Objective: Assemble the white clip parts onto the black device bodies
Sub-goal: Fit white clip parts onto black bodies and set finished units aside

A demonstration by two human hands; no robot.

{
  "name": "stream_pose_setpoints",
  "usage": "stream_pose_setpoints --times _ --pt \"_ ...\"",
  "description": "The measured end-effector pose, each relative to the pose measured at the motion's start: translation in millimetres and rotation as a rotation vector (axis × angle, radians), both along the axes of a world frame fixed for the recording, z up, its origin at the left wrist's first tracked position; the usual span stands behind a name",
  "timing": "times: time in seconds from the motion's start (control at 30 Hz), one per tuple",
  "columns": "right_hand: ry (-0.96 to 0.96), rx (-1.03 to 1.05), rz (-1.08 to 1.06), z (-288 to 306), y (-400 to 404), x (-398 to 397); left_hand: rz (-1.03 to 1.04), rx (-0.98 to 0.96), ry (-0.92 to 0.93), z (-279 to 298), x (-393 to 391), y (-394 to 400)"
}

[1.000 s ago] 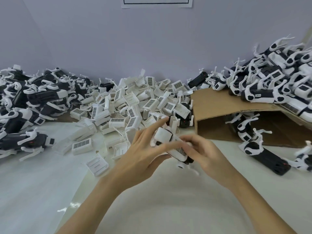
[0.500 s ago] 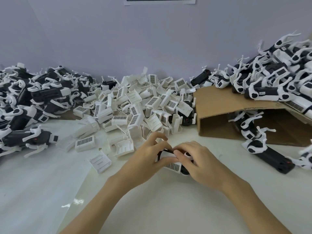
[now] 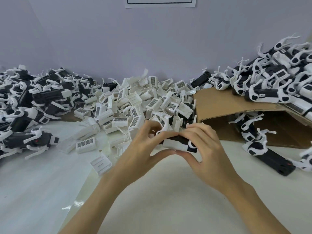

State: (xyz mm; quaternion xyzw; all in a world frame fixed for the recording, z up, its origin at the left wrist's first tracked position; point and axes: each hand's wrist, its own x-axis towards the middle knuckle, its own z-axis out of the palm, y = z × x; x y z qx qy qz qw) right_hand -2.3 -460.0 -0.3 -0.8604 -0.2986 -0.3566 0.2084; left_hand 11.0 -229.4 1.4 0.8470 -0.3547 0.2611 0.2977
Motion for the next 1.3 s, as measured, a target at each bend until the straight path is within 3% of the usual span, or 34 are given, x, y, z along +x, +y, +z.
stream_pose_setpoints --times 0.1,0.17,0.37,0.43,0.57,0.67,0.77,0.87,0.97,1.2,1.3 --pt "0.006 0.011 0.024 -1 3 -2 0.028 0.069 -0.103 4 -1 1" --pt "0.115 0.053 0.077 0 5 -4 0.029 0.086 -0.129 3 -5 1" --pt "0.577 0.236 0.164 3 2 -8 -0.003 0.031 0.061 5 -5 2" --pt "0.694 0.354 0.208 3 2 -8 0.013 0.023 0.095 4 -5 3" --pt "0.990 0.742 0.364 5 -2 -5 0.021 0.199 0.014 2 -6 4" --pt "1.154 0.904 0.432 1 0 -3 -0.072 0.068 0.049 1 -8 -4" --pt "1.029 0.799 0.372 1 2 -4 -0.040 -0.044 0.158 -1 -10 -7" --pt "0.702 0.419 0.261 4 4 -9 0.057 -0.111 0.241 -4 -11 -8" --pt "0.542 0.179 0.114 -3 12 -12 0.082 -0.099 0.277 -5 -10 -8" --pt "0.462 0.083 -0.003 -4 16 -11 0.094 0.028 0.168 -6 -9 -7" --pt "0.397 0.178 -0.034 -4 14 -11 0.100 -0.145 0.224 -5 -12 -11"
